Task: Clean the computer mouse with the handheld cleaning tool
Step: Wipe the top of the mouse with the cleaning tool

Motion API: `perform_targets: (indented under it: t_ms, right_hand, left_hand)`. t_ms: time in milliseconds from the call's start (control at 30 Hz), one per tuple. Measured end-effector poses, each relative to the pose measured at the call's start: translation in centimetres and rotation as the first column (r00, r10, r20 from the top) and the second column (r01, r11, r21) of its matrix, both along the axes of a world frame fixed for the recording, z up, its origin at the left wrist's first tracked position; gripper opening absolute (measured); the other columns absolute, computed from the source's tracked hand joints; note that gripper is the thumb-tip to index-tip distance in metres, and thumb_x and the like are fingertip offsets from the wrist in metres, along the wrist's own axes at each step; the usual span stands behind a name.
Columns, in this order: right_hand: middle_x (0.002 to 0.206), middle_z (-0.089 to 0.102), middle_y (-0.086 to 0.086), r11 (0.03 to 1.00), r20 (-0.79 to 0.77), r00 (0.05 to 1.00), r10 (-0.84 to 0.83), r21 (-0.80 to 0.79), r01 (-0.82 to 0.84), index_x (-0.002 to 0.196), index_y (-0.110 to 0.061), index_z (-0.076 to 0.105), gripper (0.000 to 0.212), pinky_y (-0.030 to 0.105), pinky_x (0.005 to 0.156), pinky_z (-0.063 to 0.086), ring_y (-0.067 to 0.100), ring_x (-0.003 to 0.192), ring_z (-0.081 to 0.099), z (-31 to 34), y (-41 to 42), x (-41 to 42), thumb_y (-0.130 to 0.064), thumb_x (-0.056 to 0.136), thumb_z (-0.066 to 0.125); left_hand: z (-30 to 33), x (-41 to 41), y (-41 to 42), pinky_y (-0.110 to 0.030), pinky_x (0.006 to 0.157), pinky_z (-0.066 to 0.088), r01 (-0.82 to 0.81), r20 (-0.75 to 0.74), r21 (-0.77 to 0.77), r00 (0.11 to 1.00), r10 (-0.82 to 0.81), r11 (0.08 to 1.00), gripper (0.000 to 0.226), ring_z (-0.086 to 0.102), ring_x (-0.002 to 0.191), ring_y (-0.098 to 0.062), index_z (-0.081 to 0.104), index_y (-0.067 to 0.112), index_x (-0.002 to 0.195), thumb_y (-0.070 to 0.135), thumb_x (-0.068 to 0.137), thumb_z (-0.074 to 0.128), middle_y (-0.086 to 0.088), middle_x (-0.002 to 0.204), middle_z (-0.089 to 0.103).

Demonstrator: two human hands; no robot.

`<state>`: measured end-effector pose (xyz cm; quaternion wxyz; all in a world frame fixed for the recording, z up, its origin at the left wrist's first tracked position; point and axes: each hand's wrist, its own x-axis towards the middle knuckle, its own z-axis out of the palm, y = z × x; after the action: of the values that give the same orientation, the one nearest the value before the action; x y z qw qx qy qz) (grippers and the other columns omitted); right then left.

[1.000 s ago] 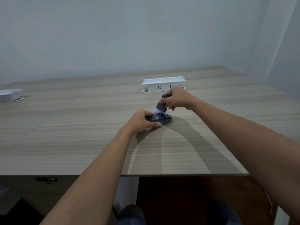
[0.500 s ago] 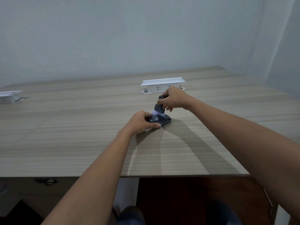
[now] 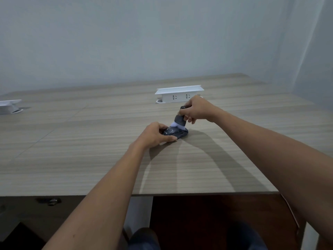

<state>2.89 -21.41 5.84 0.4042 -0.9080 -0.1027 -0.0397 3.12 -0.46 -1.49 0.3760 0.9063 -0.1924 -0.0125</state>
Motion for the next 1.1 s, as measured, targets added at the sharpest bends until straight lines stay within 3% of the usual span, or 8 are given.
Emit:
perform_targets:
  t_ms: [100, 267, 467, 600, 733, 900, 1000, 1100]
  right_hand:
    - [0.059, 0.065, 0.007, 0.998, -0.014, 1.000, 0.003, 0.057, -0.002, 0.061, -0.007, 0.067, 0.024, 0.023, 0.044, 0.050, 0.015, 0.047, 0.057, -0.1, -0.4, -0.2, -0.009, 0.086, 0.065]
    - [0.062, 0.069, 0.011, 0.992, 0.000, 0.997, -0.082, -0.094, 0.082, 0.077, 0.006, 0.072, 0.019, 0.018, 0.038, 0.048, 0.015, 0.047, 0.062, -1.2, -1.8, -0.1, -0.006, 0.088, 0.062]
    - [0.060, 0.066, 0.007, 0.999, 0.012, 1.000, -0.009, 0.036, 0.008, 0.065, -0.006, 0.069, 0.021, 0.022, 0.044, 0.051, 0.015, 0.048, 0.059, -0.4, -0.7, -0.9, -0.009, 0.085, 0.063]
    - [0.059, 0.066, 0.007, 0.995, -0.018, 0.997, 0.071, 0.072, -0.069, 0.057, -0.012, 0.065, 0.028, 0.025, 0.048, 0.053, 0.016, 0.049, 0.059, 0.0, 0.2, -1.2, -0.010, 0.085, 0.065]
    - [0.058, 0.066, 0.007, 0.999, 0.031, 0.999, -0.009, -0.036, 0.011, 0.064, -0.003, 0.067, 0.023, 0.025, 0.046, 0.054, 0.018, 0.049, 0.061, -0.3, -0.3, -0.9, -0.006, 0.086, 0.062]
    - [0.065, 0.072, 0.019, 0.994, 0.091, 0.995, -0.029, -0.100, 0.038, 0.072, 0.012, 0.067, 0.022, 0.022, 0.040, 0.051, 0.019, 0.048, 0.064, -1.2, -0.3, -0.9, -0.006, 0.083, 0.060]
    - [0.066, 0.072, 0.020, 0.996, 0.119, 0.993, -0.023, -0.086, 0.033, 0.070, 0.010, 0.068, 0.022, 0.022, 0.040, 0.050, 0.022, 0.051, 0.065, -1.1, 0.2, -1.0, -0.008, 0.081, 0.061]
    - [0.064, 0.071, 0.015, 0.999, 0.097, 0.995, 0.028, -0.042, -0.024, 0.074, 0.010, 0.069, 0.022, 0.022, 0.043, 0.052, 0.017, 0.049, 0.062, -0.7, 0.8, -1.6, -0.009, 0.083, 0.061]
  left_hand:
    - [-0.1, -0.1, 0.0, -0.034, 0.071, 0.050, -0.010, 0.002, 0.000, 1.000, 0.010, 1.000, 0.041, 0.072, 0.082, -0.024, 0.079, 0.019, 0.099, 0.047, 0.071, 0.085, -0.008, 0.089, 0.078]
    - [0.1, -0.1, -0.1, -0.037, 0.081, 0.056, -0.017, 0.003, 0.015, 1.000, 0.017, 1.000, 0.041, 0.073, 0.088, -0.018, 0.079, 0.021, 0.104, 0.046, 0.072, 0.085, 0.003, 0.089, 0.079]
    - [0.1, -0.2, -0.2, -0.025, 0.064, 0.046, -0.028, 0.017, 0.030, 0.999, 0.027, 0.999, 0.037, 0.064, 0.072, -0.014, 0.078, 0.019, 0.102, 0.044, 0.075, 0.084, -0.003, 0.084, 0.076]
    - [0.1, -0.4, -0.3, -0.023, 0.060, 0.042, -0.041, 0.015, 0.018, 0.999, 0.041, 0.999, 0.034, 0.060, 0.066, -0.009, 0.078, 0.018, 0.103, 0.041, 0.077, 0.084, 0.001, 0.079, 0.073]
    - [-0.1, -0.4, -0.5, -0.027, 0.066, 0.045, -0.072, 0.021, 0.016, 0.997, 0.072, 0.997, 0.036, 0.064, 0.074, -0.015, 0.078, 0.015, 0.100, 0.041, 0.076, 0.084, -0.008, 0.088, 0.077]
    - [-0.2, -0.5, -1.0, -0.028, 0.059, 0.039, -0.115, 0.046, 0.036, 0.992, 0.114, 0.993, 0.040, 0.058, 0.068, -0.016, 0.077, 0.008, 0.094, 0.044, 0.075, 0.084, -0.017, 0.086, 0.075]
    - [-0.2, -0.7, -1.2, -0.021, 0.051, 0.034, -0.146, 0.041, 0.024, 0.989, 0.145, 0.989, 0.042, 0.052, 0.061, -0.013, 0.076, 0.005, 0.090, 0.043, 0.075, 0.085, -0.013, 0.073, 0.069]
    - [-0.2, -0.8, -1.2, -0.014, 0.043, 0.032, -0.158, 0.046, 0.009, 0.987, 0.157, 0.987, 0.035, 0.046, 0.052, -0.007, 0.073, 0.004, 0.083, 0.037, 0.076, 0.085, 0.003, 0.058, 0.055]
